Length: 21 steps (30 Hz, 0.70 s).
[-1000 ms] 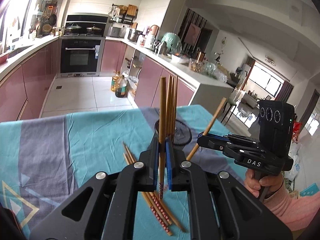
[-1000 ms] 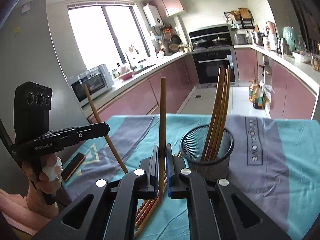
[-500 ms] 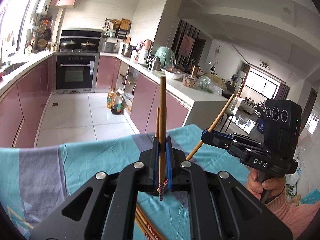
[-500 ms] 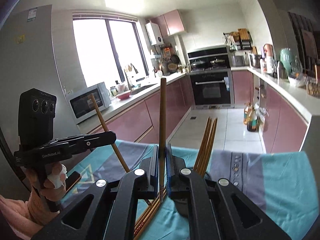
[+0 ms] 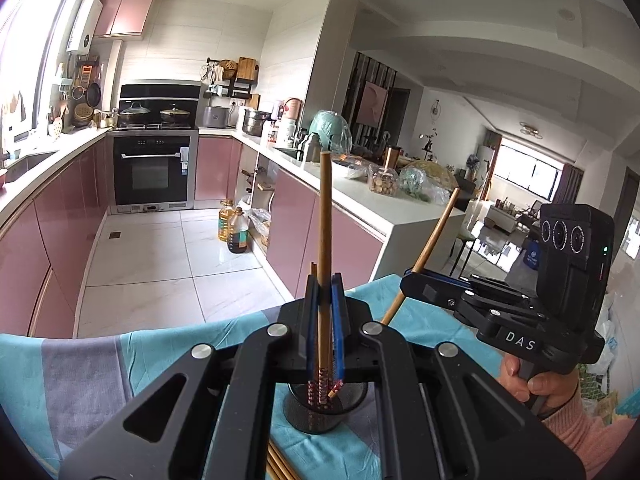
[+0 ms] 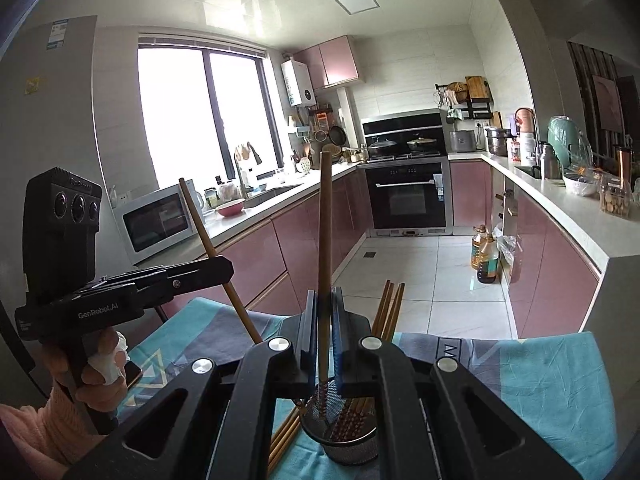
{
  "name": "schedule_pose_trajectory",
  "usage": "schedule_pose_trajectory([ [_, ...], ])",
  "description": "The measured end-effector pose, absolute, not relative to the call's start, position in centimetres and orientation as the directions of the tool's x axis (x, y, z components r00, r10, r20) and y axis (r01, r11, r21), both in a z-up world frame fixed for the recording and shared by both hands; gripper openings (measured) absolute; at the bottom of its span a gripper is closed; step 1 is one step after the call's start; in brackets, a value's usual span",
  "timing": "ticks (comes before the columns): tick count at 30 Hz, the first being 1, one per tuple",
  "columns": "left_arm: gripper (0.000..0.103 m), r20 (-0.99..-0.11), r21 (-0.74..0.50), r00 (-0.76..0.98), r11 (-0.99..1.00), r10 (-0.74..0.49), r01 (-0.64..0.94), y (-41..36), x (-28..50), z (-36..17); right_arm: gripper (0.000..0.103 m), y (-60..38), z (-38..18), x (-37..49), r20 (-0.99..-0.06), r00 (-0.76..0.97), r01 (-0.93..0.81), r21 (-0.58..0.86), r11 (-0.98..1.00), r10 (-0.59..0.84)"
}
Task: Organize utensils
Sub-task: 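Lift the left chopstick over the mesh cup while the right tool lowers its own in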
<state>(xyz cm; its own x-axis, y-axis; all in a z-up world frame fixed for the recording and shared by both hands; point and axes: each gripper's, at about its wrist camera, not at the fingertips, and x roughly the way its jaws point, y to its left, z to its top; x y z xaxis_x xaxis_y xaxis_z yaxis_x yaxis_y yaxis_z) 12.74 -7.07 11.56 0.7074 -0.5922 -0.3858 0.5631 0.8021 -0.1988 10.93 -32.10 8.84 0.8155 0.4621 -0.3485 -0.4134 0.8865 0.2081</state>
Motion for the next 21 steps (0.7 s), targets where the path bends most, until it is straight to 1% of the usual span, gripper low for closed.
schedule_pose_trajectory([
  [3,0.007,-0.414,-0.183,0.695,0.802,-0.588,0.569,-8.0,13.2,10.8,0.006,-32.0,8.0,11.6,-0.372,0.807,-0.405,0.214,0.889,0.458],
  [12,0.007,-0.54,-0.146,0.639,0.809,-0.548,0.57,-10.0,14.4,6.7,0.006,-31.4,5.0,13.5,-0.461,0.762,-0.388,0.237,0.891,0.454],
  [21,0.007,-0.596,-0.131,0.604,0.807,-0.528,0.576,-10.4,15.8,4.5,0.006,-30.7,3.3,14.8,-0.526,0.715,-0.387,0.251,0.887,0.461],
])
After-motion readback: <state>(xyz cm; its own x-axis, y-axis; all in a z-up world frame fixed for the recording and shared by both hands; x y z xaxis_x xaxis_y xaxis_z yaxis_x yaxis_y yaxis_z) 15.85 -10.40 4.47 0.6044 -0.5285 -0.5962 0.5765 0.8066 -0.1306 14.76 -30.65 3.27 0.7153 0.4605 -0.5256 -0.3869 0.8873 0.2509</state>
